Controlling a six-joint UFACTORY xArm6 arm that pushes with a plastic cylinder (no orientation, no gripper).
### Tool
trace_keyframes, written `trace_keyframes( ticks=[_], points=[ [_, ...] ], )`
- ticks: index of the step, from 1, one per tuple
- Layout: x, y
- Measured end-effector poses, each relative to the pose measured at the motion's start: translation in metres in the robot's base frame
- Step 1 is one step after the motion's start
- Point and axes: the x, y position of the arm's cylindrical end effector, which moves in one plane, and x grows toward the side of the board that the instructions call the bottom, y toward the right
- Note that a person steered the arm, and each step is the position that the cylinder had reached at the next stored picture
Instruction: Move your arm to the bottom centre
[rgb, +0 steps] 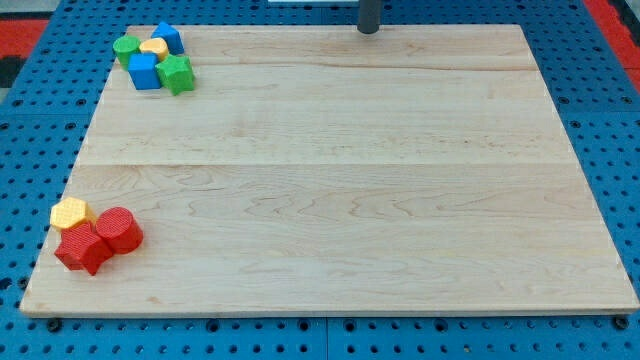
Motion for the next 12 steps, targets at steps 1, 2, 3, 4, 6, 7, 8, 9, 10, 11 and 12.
trace_keyframes(
  ticks=[1,2,3,4,6,7,8,9,10,11,12],
  points=[
    [0.020,0.015],
    [0.094,0.035],
    [0.147,0.031],
    [0.214,0.033],
    [0.303,0.033],
    [0.325,0.033],
    [0.338,0.033],
    [0.348,0.033],
    [0.355,0.033],
    [0.359,0.019],
    [0.359,-0.020]
  ],
)
